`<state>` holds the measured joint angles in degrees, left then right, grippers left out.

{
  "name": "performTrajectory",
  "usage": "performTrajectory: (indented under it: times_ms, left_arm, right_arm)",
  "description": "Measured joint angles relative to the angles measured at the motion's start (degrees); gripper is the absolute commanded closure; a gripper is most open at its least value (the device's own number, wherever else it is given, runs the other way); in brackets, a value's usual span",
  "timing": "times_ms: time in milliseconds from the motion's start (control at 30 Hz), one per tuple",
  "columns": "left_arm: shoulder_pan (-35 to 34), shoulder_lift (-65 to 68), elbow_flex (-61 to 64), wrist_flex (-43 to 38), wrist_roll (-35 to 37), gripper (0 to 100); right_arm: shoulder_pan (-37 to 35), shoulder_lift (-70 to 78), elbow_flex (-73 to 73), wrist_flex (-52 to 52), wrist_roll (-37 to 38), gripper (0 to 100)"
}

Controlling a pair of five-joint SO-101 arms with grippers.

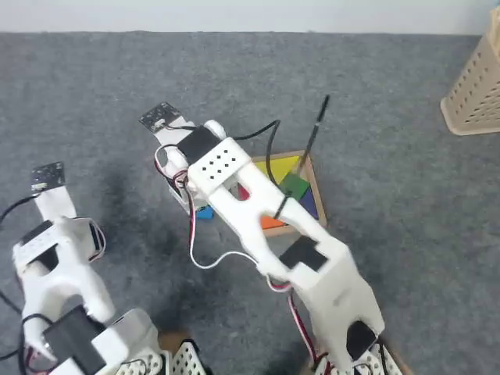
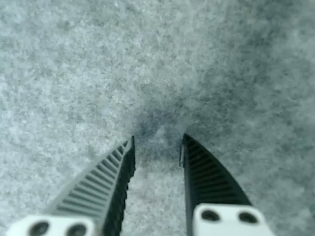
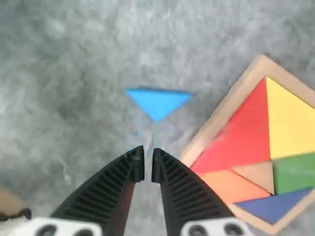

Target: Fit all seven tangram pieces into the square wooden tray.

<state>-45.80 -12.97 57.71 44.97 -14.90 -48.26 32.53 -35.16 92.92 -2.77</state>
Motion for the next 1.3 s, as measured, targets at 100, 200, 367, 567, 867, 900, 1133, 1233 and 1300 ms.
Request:
performTrajectory:
  times_ms: [100, 200, 367, 567, 867, 900, 1133, 1233, 1300]
  left_arm:
    - [0.0, 0.0, 0.0, 0.0, 0.0, 85]
    - [0.0, 0.0, 0.0, 0.0, 0.0, 85]
    - [0.0, 0.0, 0.0, 0.0, 0.0, 85]
    - [0.0, 0.0, 0.0, 0.0, 0.0, 85]
    - [0.0, 0.0, 0.0, 0.0, 0.0, 85]
    - [0.0, 0.0, 0.0, 0.0, 0.0, 85]
    - [0.0, 0.0, 0.0, 0.0, 0.0, 85]
    - [0.0, 0.0, 0.0, 0.0, 0.0, 85]
    - [0.0, 0.0, 0.0, 0.0, 0.0, 85]
  right_arm:
    - [-0.09, -7.03, 8.44, -4.4, 0.97, 96.3]
    - [-0.26, -14.51, 22.68, -16.0, 1.23, 96.3]
    - [-1.85, -20.75, 48.09, -41.85, 1.67, 95.7]
    - [-4.04, -20.13, 50.29, -46.95, 7.91, 86.1]
    - [-4.04, -11.34, 41.58, -37.98, 15.82, 85.7]
    - [-4.04, -10.81, 40.88, -37.63, 16.0, 85.7]
    - [-3.96, -10.46, 40.26, -37.27, 20.13, 80.3]
    - [-3.87, -10.55, 40.26, -36.13, 24.26, 80.3]
    - [-3.87, -11.34, 40.26, -35.52, 26.99, 80.4]
